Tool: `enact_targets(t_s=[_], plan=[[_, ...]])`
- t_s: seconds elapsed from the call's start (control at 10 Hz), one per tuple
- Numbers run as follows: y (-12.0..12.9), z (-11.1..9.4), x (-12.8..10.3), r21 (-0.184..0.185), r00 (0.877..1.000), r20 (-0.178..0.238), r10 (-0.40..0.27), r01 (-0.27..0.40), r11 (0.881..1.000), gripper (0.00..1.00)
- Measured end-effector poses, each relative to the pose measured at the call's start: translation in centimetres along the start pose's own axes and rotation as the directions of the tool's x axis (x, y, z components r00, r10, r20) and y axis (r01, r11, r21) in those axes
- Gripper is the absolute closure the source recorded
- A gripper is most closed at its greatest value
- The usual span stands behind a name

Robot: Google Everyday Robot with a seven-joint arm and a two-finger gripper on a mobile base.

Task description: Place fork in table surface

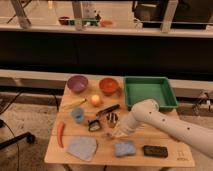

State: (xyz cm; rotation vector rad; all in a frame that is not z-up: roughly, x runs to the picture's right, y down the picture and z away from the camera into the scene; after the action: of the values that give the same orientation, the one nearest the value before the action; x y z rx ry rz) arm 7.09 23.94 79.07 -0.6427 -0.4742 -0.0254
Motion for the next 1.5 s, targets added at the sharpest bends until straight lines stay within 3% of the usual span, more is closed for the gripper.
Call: enact_targets(t_s=[1.2,1.3,1.5], plan=[[-0.1,0.99,0.62,-0.023,1.0,-0.008,0.01,-0.01,1.0,0.86],[-0.13,1.03,0.54,-0.024,1.0,-0.008,0.008,-0.008,1.0,0.84],[-0.11,0.98,0.64,-0.022,1.0,-0.009,0.01,-0.01,1.0,0.66]])
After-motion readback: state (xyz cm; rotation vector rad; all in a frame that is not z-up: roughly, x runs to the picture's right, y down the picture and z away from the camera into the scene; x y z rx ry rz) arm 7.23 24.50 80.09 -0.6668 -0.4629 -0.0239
